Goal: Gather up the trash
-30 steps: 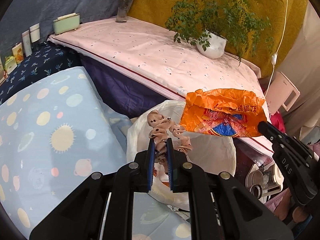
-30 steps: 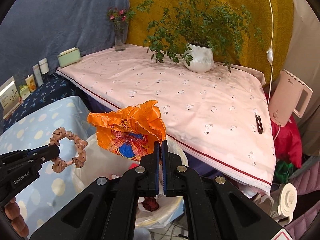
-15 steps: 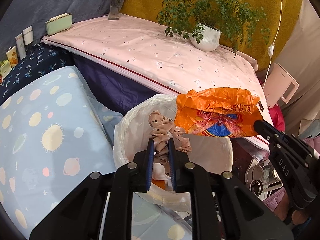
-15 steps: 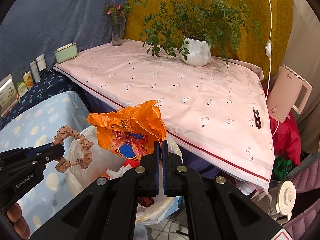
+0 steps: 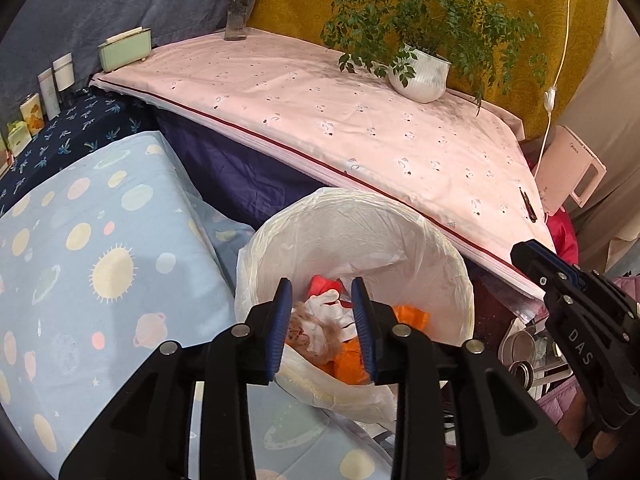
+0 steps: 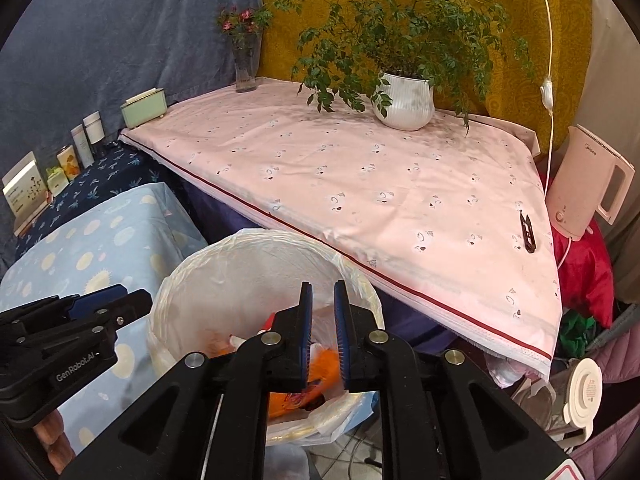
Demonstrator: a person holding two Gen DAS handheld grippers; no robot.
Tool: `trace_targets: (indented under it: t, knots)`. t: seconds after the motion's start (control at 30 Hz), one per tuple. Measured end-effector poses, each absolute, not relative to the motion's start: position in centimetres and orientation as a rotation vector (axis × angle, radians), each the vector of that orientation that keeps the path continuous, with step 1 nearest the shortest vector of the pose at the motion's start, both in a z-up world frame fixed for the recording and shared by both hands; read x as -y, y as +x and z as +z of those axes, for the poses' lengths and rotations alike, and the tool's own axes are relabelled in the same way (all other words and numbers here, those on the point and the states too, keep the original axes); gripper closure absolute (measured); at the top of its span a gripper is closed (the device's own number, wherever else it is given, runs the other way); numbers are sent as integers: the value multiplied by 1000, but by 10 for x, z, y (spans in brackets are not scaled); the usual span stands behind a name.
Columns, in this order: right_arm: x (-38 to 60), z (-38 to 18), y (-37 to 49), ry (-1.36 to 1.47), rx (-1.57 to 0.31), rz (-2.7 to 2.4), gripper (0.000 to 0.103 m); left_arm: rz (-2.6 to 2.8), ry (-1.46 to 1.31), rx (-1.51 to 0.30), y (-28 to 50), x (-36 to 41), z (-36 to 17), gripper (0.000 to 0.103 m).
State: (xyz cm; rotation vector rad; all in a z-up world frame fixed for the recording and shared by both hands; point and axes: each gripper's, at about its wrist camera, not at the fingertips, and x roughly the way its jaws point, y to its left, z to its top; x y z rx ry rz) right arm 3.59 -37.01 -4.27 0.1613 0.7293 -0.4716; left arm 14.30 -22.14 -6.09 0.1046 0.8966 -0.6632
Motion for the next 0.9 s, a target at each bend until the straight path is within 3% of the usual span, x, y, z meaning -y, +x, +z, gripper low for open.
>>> trace_targets:
  t: [0.23, 0.3, 0.4, 0.47, 0.53, 0.6, 0.9]
  knots:
    - [361, -37, 36, 152, -733, -447, 86, -654, 121, -881, 138, 221, -56, 73]
    - [359, -35, 35, 148, -736, -439, 81, -647, 128, -879, 135, 220, -55, 72]
    - [353, -30, 31, 146, -738, -423, 68, -627, 151, -861, 128, 218, -51, 64]
    - [348, -27, 28, 141, -740, -414, 63, -617, 164, -853, 123, 215, -49, 58]
    - [342, -27, 25, 127, -749, -409, 61, -604, 166, -845, 118, 211, -45, 44]
    - [335, -27, 22, 113, -760, -398, 59, -592, 179, -830, 112, 206, -43, 38]
    - [327, -32, 8, 98, -774, -374, 49, -557, 233, -825, 106, 194, -48, 27]
